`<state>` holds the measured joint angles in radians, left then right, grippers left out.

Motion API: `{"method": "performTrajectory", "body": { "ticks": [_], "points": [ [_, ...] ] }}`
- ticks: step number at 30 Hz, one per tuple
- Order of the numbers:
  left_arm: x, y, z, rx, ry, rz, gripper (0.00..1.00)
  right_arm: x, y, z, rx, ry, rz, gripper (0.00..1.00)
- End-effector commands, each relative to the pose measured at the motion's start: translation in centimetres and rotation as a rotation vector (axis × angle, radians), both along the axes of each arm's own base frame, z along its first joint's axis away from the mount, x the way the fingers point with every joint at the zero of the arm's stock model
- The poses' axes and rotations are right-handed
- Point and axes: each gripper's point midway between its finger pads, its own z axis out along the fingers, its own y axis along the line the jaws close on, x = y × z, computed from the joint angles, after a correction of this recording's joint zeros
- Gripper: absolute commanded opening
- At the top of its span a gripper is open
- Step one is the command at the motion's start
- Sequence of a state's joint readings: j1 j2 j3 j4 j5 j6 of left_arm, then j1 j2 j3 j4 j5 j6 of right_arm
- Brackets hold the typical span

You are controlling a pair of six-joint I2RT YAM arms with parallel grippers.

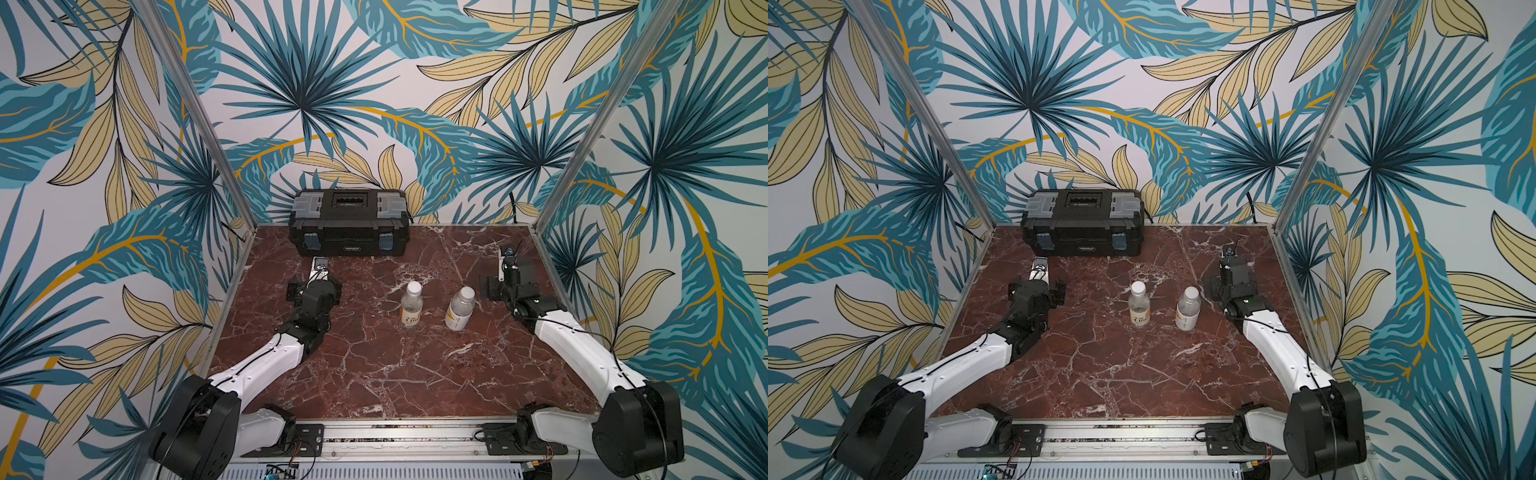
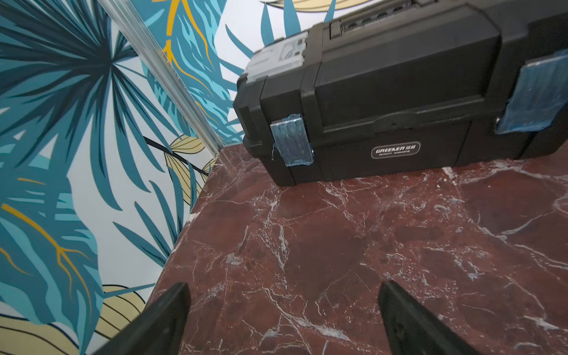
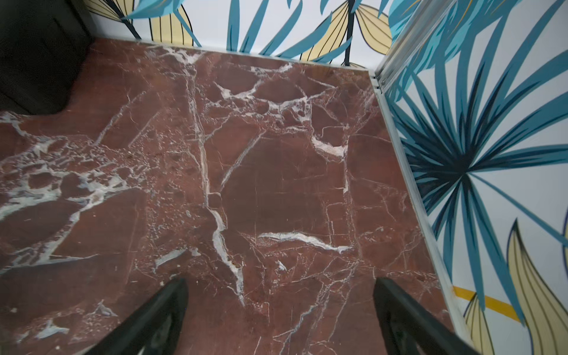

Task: Screw on the bottle caps
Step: Reset both arms

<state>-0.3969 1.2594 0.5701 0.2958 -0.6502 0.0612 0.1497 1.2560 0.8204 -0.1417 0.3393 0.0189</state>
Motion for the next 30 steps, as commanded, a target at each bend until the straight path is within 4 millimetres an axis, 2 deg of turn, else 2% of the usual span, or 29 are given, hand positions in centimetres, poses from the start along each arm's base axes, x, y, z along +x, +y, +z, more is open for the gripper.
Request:
{"method": "performTrajectory", "body": {
  "ticks": [1, 5, 7, 10, 14, 18, 22, 25, 27, 30],
  "points": [
    [0.3, 0.7, -0.5, -0.016, -0.082, 0.024, 1.0, 2.2, 0.0, 1.6, 0.022, -0.198, 0.011, 0.99],
    [0.5, 0.8, -2.8, -0.035, -0.094, 0.006, 1.0, 2.7, -0.3, -1.8, 0.064, -0.221, 0.02, 1.0],
    [0.8, 0.6, -3.4, -0.026, -0.049, -0.008, 1.0, 3.0, -0.5, -3.5, 0.059, -0.192, 0.009, 0.99],
    [1.2, -0.4, -3.6, -0.021, -0.023, -0.076, 1.0, 3.0, -0.6, -4.9, 0.05, -0.22, 0.015, 0.99],
    [1.2, -0.4, -3.1, 0.038, -0.061, -0.12, 1.0, 2.6, -0.9, -5.3, 0.062, -0.27, 0.016, 0.99],
    [1.7, 1.1, -3.2, 0.014, -0.084, -0.101, 1.0, 2.4, -1.2, -5.7, 0.082, -0.294, 0.012, 1.0],
    [2.1, 3.2, -4.2, -0.039, -0.103, -0.047, 1.0, 2.1, -1.5, -6.4, 0.102, -0.32, 0.012, 0.99],
    [2.4, 3.9, -5.0, -0.133, -0.092, -0.091, 1.0, 2.0, -1.6, -6.3, 0.104, -0.327, 0.011, 0.99],
    [2.6, 4.7, -5.4, -0.152, -0.149, -0.08, 1.0, 2.1, -1.5, -6.3, 0.103, -0.333, 0.012, 0.99],
    [2.5, 3.7, -6.3, -0.162, -0.054, -0.138, 1.0, 2.1, -1.5, -6.3, 0.104, -0.331, 0.011, 1.0]
  ]
}}
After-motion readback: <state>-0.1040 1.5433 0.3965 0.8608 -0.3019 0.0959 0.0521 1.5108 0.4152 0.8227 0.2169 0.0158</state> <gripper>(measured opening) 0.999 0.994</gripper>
